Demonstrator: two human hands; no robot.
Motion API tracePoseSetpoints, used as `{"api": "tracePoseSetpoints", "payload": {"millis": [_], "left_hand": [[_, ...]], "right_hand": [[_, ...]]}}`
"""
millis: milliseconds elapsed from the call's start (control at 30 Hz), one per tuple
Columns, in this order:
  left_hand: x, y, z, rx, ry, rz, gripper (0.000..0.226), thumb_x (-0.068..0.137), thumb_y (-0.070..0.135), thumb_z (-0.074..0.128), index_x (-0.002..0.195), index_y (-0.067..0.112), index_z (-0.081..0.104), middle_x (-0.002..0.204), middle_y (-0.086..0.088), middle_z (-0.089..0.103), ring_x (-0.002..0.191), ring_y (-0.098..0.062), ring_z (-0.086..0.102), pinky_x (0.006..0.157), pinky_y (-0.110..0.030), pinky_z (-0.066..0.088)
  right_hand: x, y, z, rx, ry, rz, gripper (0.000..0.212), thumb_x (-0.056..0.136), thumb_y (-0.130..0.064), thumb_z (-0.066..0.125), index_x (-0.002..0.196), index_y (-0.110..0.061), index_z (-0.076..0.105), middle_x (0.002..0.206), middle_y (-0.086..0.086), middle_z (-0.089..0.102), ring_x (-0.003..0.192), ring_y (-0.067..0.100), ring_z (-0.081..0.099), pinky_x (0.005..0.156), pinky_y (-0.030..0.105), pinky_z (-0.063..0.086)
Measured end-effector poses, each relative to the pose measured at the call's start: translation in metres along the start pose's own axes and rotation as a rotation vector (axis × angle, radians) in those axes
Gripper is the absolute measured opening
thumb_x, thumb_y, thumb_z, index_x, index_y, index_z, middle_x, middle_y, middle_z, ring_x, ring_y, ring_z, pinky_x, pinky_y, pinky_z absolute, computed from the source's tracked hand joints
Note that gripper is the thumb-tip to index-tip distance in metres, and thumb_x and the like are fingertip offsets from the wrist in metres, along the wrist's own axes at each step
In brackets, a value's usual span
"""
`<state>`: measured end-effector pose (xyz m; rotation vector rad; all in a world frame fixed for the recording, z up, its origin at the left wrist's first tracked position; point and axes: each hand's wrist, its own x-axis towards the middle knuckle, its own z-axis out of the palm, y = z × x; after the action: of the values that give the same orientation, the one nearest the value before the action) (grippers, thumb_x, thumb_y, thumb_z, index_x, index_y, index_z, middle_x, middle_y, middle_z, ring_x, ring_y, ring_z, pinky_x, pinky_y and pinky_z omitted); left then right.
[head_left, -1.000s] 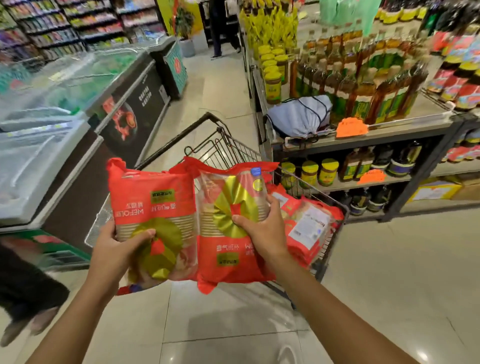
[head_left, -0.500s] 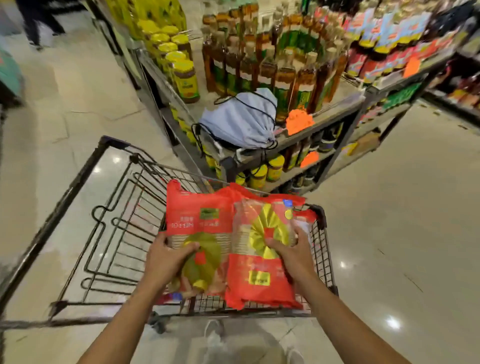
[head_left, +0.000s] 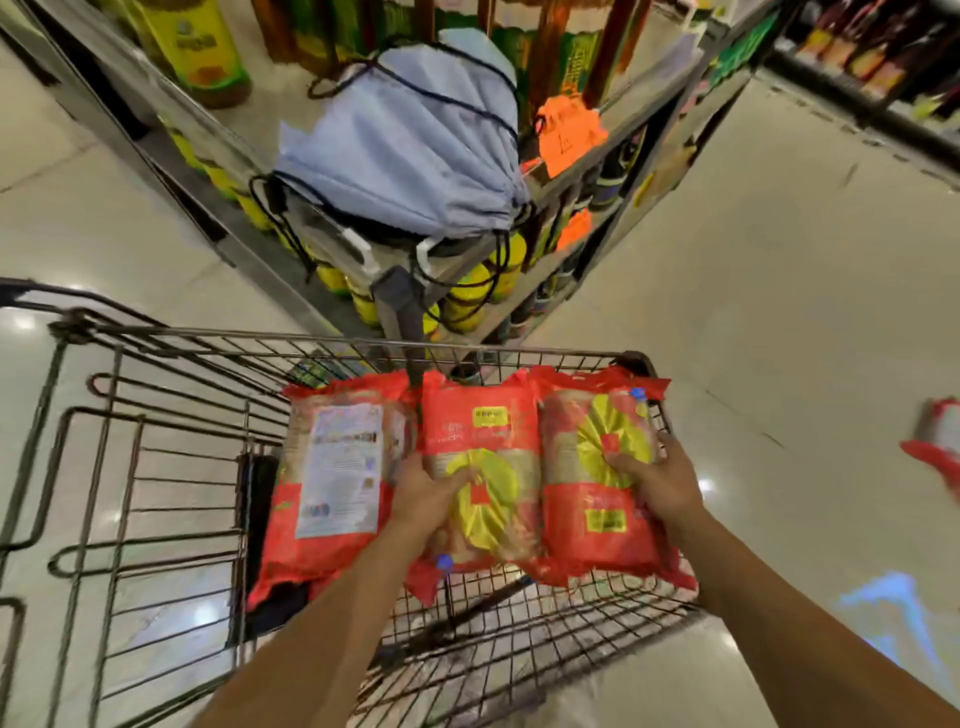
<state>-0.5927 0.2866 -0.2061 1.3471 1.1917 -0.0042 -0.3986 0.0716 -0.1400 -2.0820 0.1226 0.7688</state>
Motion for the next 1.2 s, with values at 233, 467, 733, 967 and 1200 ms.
{"api": "tracePoseSetpoints", "payload": {"millis": [233,467,733,967,1200], "left_hand": [[-0.023,0.026,0.008,0.188,0.055,0.067,0.063,0.085,0.033,0.079,0.134,0.007,0.048,0.120,-0.008,0.066,0.109,-0.029,0.066,0.097,-0.044,0.053],[-0.078,0.088,0.000,0.533,0.063,0.345,0.035,0.084,0.046,0.071,0.112,0.026,0.062,0.113,0.003,0.071,0.106,-0.023,0.068,0.094,-0.046,0.054],[-0.236,0.221,0.125,1.072,0.123,0.898,0.073,0.091,0.052,0.064,0.147,0.009,0.045,0.146,-0.012,0.053,0.135,-0.033,0.048,0.110,-0.046,0.041],[-0.397,0.277,0.364,1.214,0.088,1.460,0.079,0.087,0.063,0.043,0.144,0.008,0.050,0.145,-0.018,0.055,0.131,-0.039,0.053,0.108,-0.050,0.043],[-0.496,0.270,0.563,1.283,-0.164,1.695,0.080,0.090,0.065,0.041,0.153,0.015,0.040,0.158,-0.012,0.043,0.140,-0.035,0.044,0.116,-0.050,0.037]], "right_hand": [[-0.019,-0.021,-0.005,-0.258,0.063,-0.118,0.088,0.069,-0.059,0.072,0.139,-0.012,0.048,0.123,0.012,0.066,0.106,0.035,0.065,0.084,0.037,0.050],[-0.079,-0.059,-0.071,-0.433,0.074,-0.312,0.076,0.091,-0.046,0.067,0.154,-0.017,0.036,0.155,0.009,0.045,0.141,0.030,0.042,0.112,0.042,0.034],[-0.155,-0.044,-0.247,-0.634,0.267,-0.584,0.075,0.095,-0.059,0.051,0.157,-0.025,0.029,0.160,0.005,0.037,0.147,0.023,0.031,0.117,0.040,0.024],[-0.213,0.048,-0.478,-0.642,0.595,-0.468,0.080,0.091,-0.070,0.031,0.157,-0.025,0.029,0.163,0.010,0.030,0.150,0.029,0.027,0.120,0.044,0.021],[-0.259,0.155,-0.645,-0.558,0.774,-0.164,0.078,0.094,-0.070,0.033,0.158,-0.030,0.020,0.166,0.007,0.022,0.152,0.027,0.020,0.122,0.043,0.018]]}}
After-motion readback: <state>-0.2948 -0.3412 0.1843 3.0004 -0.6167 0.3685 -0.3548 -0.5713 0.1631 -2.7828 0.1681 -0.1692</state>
